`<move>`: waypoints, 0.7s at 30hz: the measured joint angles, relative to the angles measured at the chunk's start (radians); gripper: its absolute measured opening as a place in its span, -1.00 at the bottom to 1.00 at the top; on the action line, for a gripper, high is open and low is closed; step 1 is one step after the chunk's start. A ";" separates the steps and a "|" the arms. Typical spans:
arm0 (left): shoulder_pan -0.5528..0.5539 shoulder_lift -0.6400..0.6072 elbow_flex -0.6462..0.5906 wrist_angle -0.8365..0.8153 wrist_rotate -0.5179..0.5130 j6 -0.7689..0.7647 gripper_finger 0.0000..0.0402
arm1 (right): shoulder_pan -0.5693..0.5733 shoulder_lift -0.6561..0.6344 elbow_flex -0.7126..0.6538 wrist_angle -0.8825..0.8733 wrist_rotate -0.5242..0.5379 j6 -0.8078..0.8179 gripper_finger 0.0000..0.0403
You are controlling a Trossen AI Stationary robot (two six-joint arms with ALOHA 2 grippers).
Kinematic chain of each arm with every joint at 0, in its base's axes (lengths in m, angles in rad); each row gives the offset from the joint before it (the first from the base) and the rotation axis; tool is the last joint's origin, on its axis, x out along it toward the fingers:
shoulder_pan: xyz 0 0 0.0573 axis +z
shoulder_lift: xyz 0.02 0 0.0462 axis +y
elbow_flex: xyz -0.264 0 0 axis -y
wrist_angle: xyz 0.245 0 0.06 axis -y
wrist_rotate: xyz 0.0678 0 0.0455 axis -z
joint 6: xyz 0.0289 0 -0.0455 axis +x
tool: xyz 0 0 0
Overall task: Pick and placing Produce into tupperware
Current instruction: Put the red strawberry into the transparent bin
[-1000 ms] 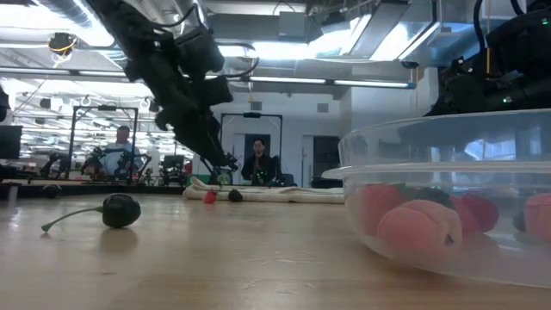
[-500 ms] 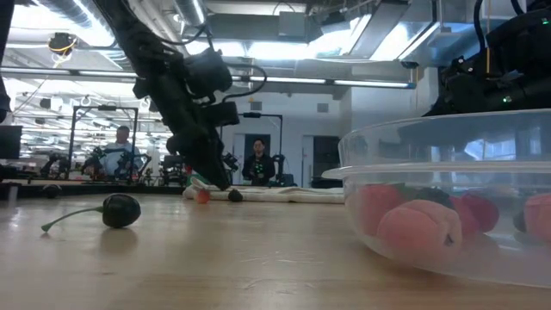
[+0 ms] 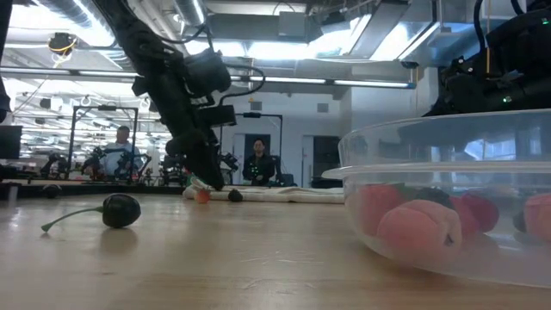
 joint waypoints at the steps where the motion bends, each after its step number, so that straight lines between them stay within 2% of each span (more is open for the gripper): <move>1: 0.002 0.000 0.000 -0.014 0.000 0.000 -0.06 | 0.000 0.000 0.000 0.000 0.000 0.000 -0.10; 21: 0.010 0.000 0.000 -0.128 0.009 -0.008 -0.06 | 0.000 0.000 0.000 -0.004 0.000 -0.001 -0.10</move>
